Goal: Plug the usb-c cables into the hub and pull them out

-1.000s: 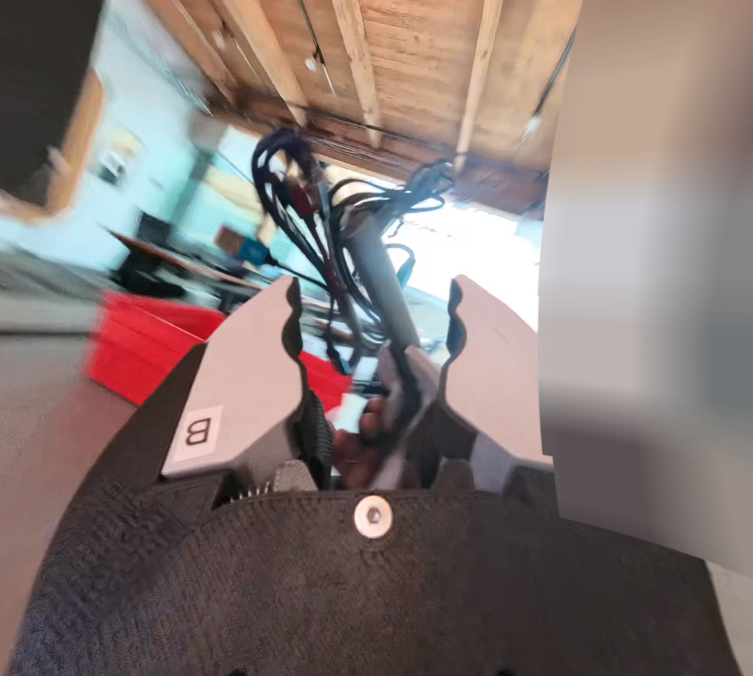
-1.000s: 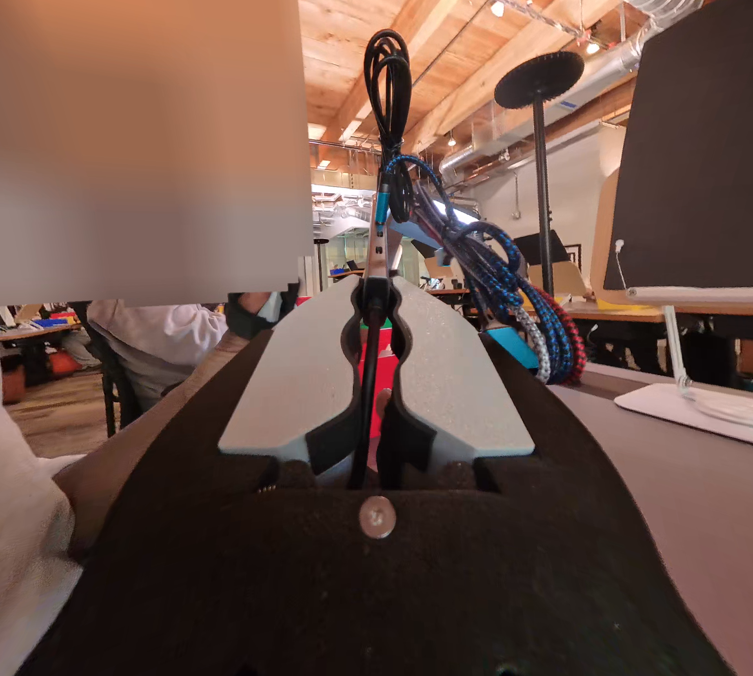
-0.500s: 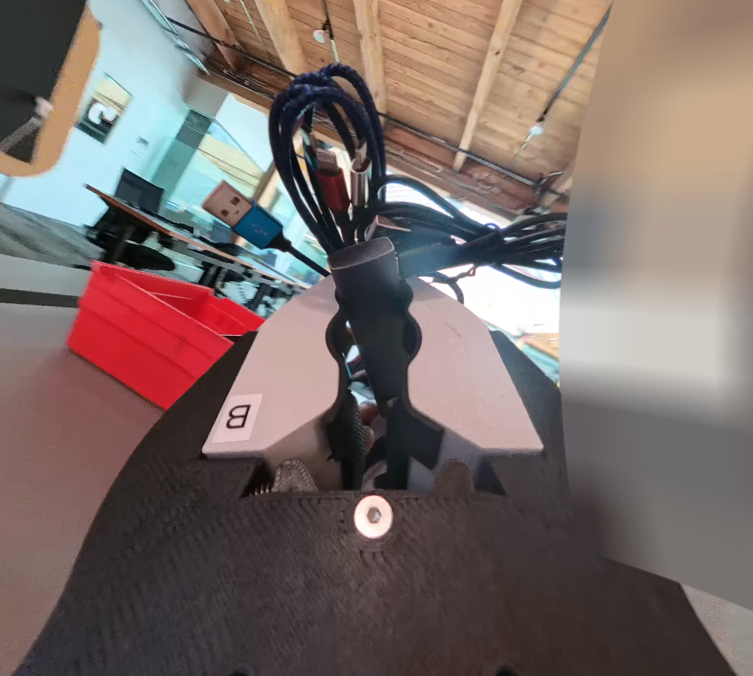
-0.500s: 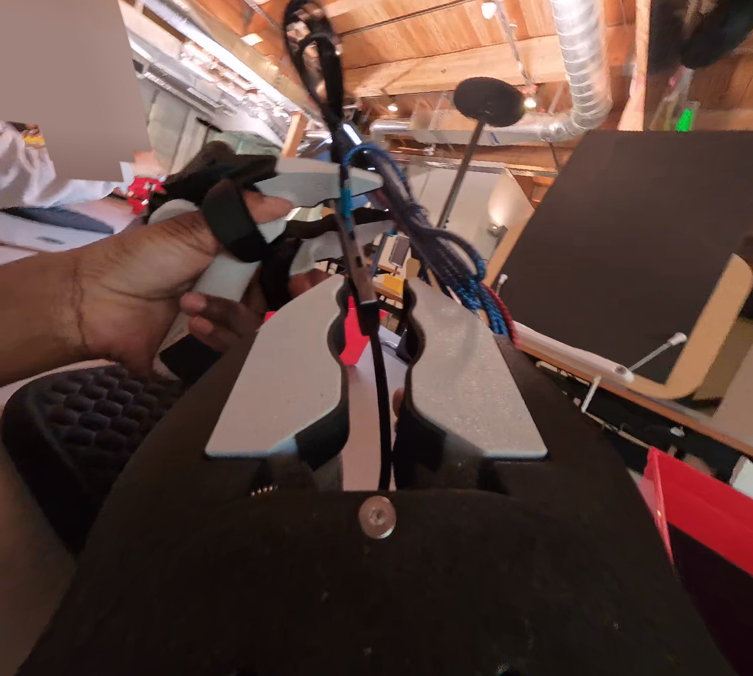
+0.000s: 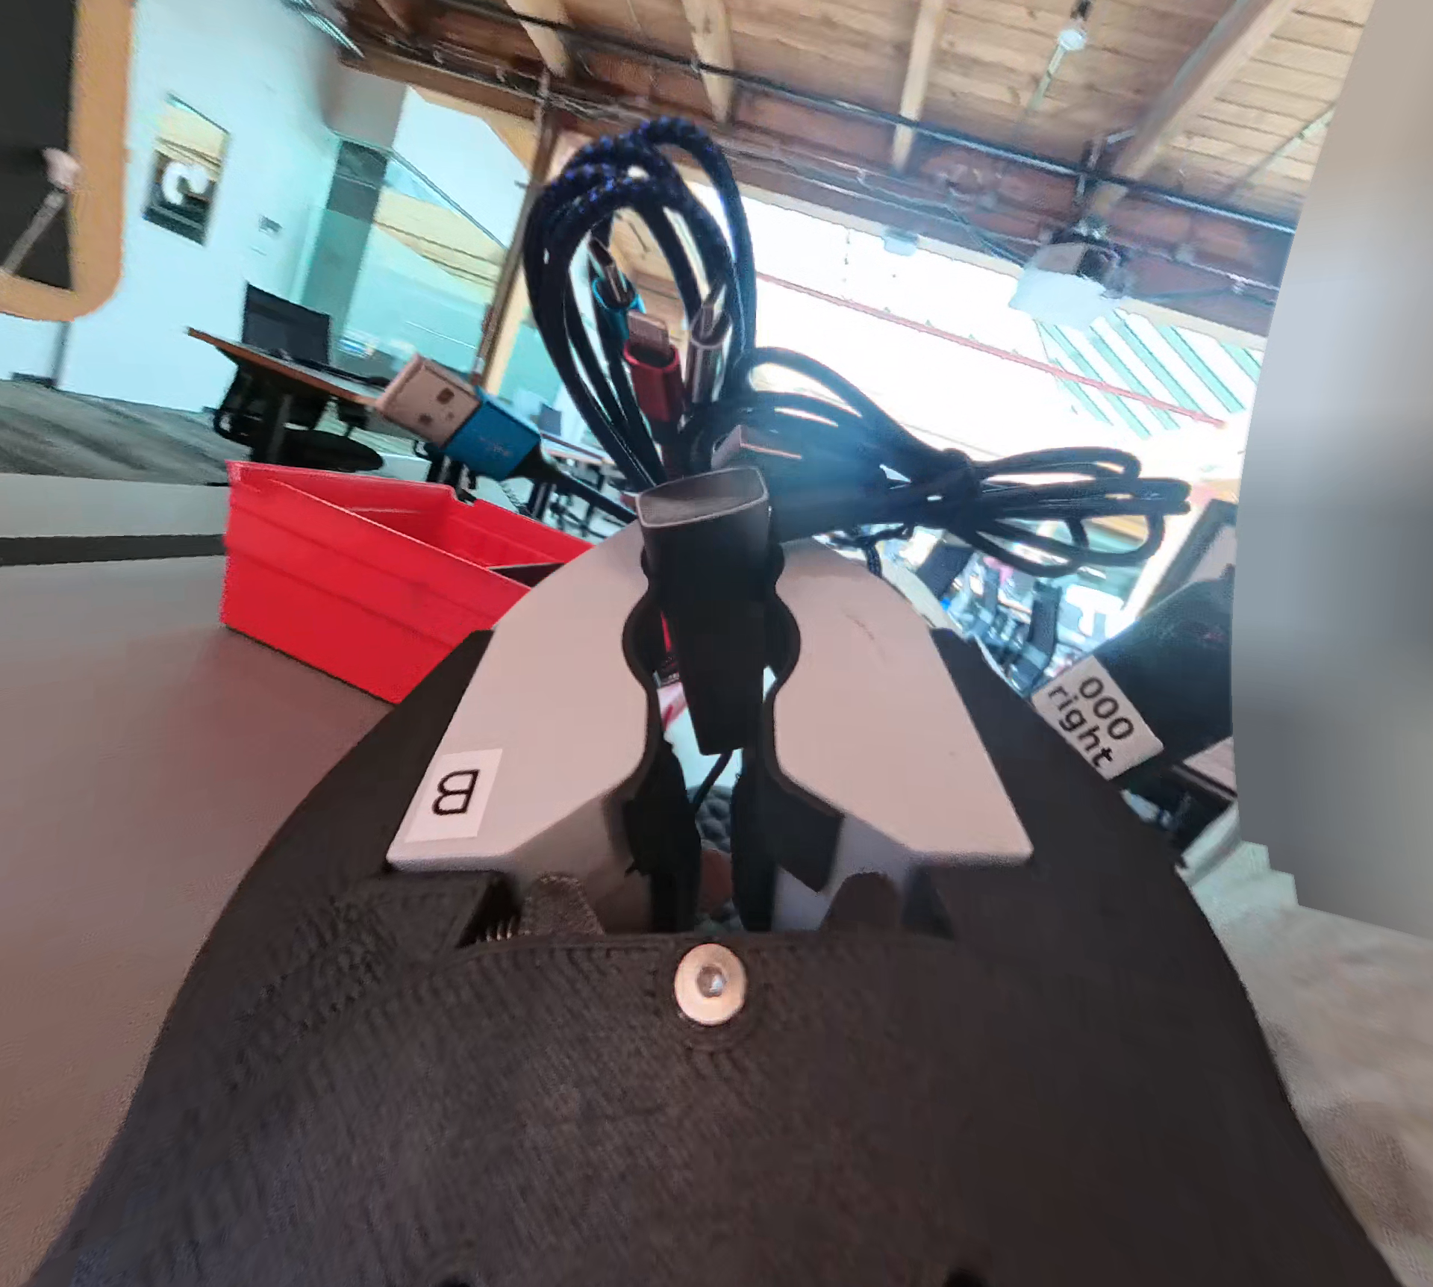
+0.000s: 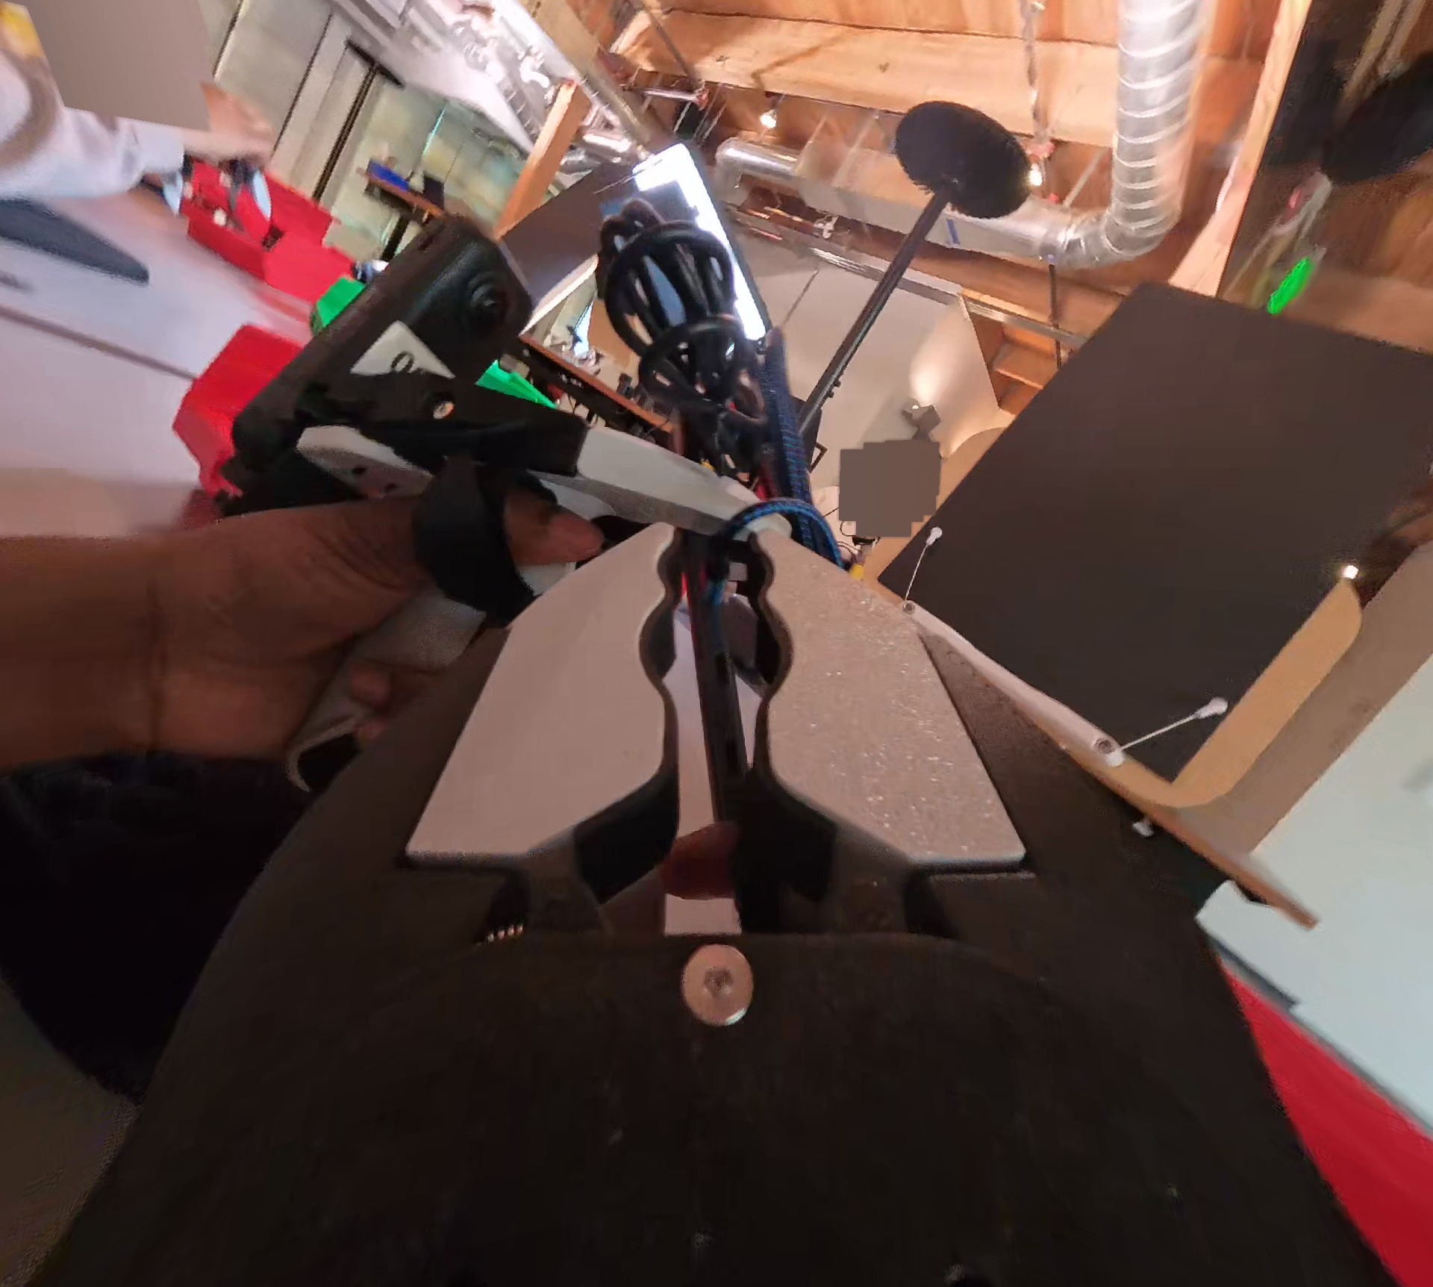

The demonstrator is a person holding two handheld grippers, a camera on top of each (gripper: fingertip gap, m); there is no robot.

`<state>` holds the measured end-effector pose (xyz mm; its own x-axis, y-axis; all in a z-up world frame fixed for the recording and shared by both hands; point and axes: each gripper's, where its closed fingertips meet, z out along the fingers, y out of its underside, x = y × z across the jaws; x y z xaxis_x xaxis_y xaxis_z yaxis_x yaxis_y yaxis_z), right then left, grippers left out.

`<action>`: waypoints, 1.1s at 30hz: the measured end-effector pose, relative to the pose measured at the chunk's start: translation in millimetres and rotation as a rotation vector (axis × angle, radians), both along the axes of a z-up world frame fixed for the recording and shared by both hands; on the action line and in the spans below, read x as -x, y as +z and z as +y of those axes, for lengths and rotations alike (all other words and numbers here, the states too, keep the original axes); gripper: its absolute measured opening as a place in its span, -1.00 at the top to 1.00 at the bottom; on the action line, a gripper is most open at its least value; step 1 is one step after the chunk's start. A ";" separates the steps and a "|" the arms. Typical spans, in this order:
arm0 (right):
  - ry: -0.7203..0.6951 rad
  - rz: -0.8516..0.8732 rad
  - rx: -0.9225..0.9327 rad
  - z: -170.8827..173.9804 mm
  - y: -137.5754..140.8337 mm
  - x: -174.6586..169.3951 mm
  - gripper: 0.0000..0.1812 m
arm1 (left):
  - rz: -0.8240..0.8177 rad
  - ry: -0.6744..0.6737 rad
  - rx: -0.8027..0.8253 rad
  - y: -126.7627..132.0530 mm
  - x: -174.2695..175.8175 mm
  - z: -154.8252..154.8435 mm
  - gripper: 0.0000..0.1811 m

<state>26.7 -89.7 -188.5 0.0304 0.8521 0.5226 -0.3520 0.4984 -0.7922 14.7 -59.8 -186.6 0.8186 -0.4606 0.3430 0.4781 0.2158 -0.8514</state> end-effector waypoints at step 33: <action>-0.229 -0.019 0.312 154.3 64.0 -90.1 0.95 | -0.001 0.211 0.155 -42.9 47.2 0.5 0.78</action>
